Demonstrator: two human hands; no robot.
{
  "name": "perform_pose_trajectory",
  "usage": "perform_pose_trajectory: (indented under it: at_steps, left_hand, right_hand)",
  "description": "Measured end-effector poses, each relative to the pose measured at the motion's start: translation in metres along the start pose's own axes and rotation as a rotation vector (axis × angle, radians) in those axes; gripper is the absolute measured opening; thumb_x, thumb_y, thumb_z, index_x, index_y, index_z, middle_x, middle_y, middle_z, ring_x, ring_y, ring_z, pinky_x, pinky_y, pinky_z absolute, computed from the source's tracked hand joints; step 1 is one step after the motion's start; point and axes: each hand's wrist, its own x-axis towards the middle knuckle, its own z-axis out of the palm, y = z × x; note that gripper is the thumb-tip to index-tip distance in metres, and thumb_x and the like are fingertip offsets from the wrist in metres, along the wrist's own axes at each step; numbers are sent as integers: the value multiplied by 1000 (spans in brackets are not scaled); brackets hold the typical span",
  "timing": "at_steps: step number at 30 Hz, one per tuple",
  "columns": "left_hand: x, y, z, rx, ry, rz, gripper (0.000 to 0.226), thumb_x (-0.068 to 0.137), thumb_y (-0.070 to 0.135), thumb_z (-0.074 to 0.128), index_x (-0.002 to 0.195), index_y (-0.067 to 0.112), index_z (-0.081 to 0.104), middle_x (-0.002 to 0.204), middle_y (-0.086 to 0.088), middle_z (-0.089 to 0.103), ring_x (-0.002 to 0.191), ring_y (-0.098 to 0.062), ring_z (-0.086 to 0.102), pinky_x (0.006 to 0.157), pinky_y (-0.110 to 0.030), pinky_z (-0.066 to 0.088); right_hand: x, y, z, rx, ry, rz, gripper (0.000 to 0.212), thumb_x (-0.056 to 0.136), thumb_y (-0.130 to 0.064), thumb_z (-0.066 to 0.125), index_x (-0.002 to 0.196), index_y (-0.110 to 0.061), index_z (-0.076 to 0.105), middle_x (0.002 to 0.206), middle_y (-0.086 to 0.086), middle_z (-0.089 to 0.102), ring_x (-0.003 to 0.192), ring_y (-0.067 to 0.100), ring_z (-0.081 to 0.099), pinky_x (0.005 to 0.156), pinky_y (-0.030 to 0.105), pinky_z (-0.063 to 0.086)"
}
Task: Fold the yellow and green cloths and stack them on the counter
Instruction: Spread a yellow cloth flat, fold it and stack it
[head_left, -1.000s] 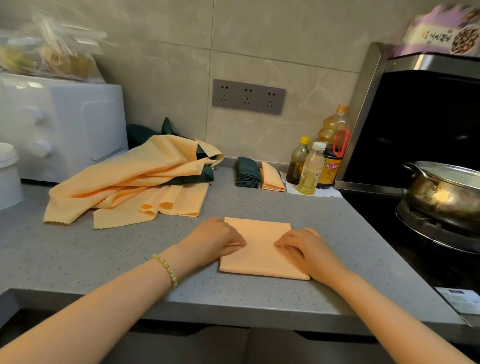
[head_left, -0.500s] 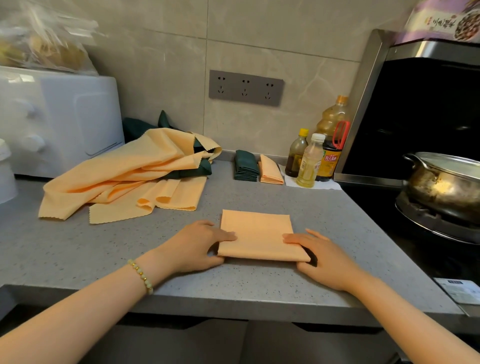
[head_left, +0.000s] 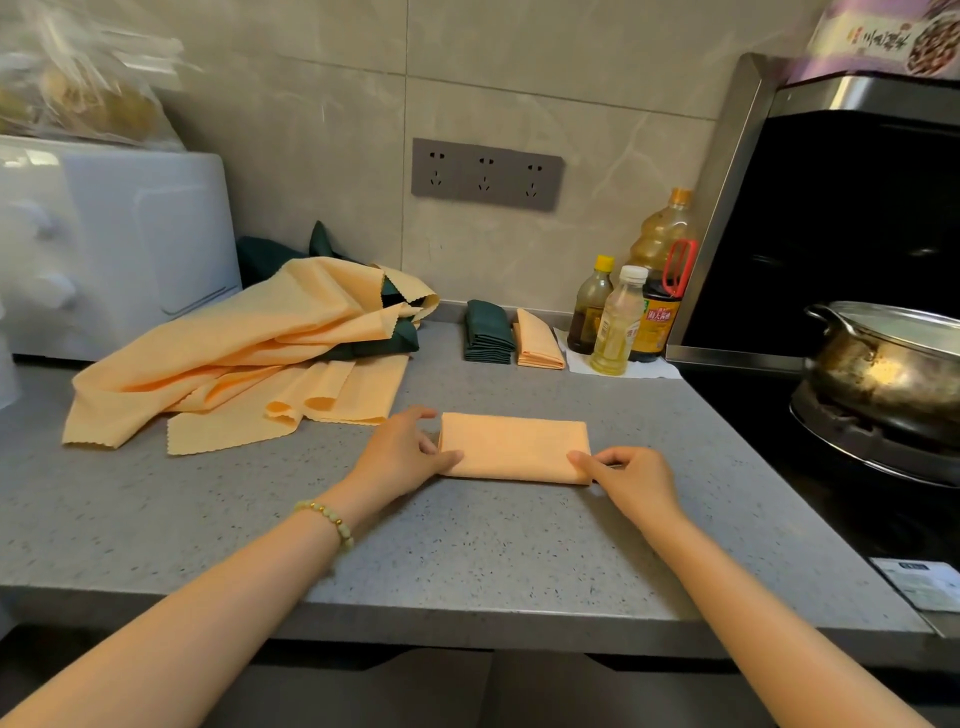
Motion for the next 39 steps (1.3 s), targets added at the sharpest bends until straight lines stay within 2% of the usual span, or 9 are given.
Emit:
perform_pose_trajectory:
  at_steps: [5, 9, 12, 16, 18, 21, 28, 33, 39]
  left_hand:
    - [17, 13, 4, 270, -68, -48, 93, 77, 35, 73, 151, 20, 18, 147, -7, 29, 135, -25, 32, 110, -39, 34]
    - [32, 25, 15, 304, -169, 51, 47, 88, 32, 56, 134, 28, 51, 140, 0, 48, 127, -21, 42, 106, -37, 37]
    - [36, 22, 31, 221, -45, 21, 29, 95, 38, 48, 118, 26, 62, 127, 0, 59, 117, -21, 50, 101, -38, 40]
    - [37, 18, 43, 225, 78, 32, 18, 95, 36, 51, 105, 30, 64, 118, 2, 61, 114, -21, 49, 97, -38, 39]
    - [38, 17, 45, 231, 99, 50, 16, 94, 35, 52, 103, 30, 64, 115, 3, 62, 113, -20, 49, 95, -37, 39]
    - [35, 17, 46, 245, 148, 86, 14, 92, 33, 54, 101, 29, 64, 113, 1, 62, 111, -20, 50, 94, -37, 38]
    - [35, 25, 49, 769, 121, 334, 39, 102, 34, 33, 137, 23, 46, 140, 0, 48, 136, -17, 32, 117, -38, 6]
    - [32, 8, 41, 689, -197, 303, 51, 105, 34, 14, 153, 17, 10, 161, -2, 8, 148, -16, 5, 119, -34, -2]
    - [31, 6, 33, 627, -313, 295, 58, 103, 42, 16, 153, 17, 0, 160, -2, -7, 148, -16, -4, 117, -28, -5]
  right_hand:
    - [8, -7, 2, -42, -6, 78, 32, 80, -34, 73, 67, -5, 72, 60, 3, 64, 58, 9, 53, 55, 22, 40]
    - [16, -11, 3, -70, -37, 150, 30, 81, -31, 73, 71, -3, 72, 66, 4, 64, 66, 8, 53, 59, 23, 42]
    - [17, -14, 6, -99, -46, 166, 20, 80, -26, 74, 71, -12, 64, 74, 1, 61, 74, 13, 54, 67, 26, 42]
    - [9, -22, 19, -396, 42, -117, 23, 87, -22, 62, 108, -19, 53, 116, -2, 50, 105, 16, 49, 87, 27, 39]
    - [6, -28, 32, -535, 8, -331, 41, 95, -25, 50, 135, -20, 44, 144, -1, 37, 131, 17, 36, 110, 33, 23]
    - [4, -35, 56, -662, -211, -419, 50, 102, -29, 29, 150, -17, 20, 158, -1, 16, 145, 14, 11, 117, 34, -1]
    - [7, -28, 73, -737, -369, -325, 50, 104, -31, 15, 151, -14, 14, 159, 1, 8, 146, 14, 3, 117, 39, 0]
    - [9, -26, 71, -769, -426, -309, 53, 104, -34, 13, 152, -15, 3, 160, -1, -3, 146, 12, -5, 117, 36, -4]
    - [22, -17, 48, -798, -505, -347, 56, 103, -40, 13, 152, -18, 0, 159, -2, -6, 145, 9, -7, 118, 29, -4]
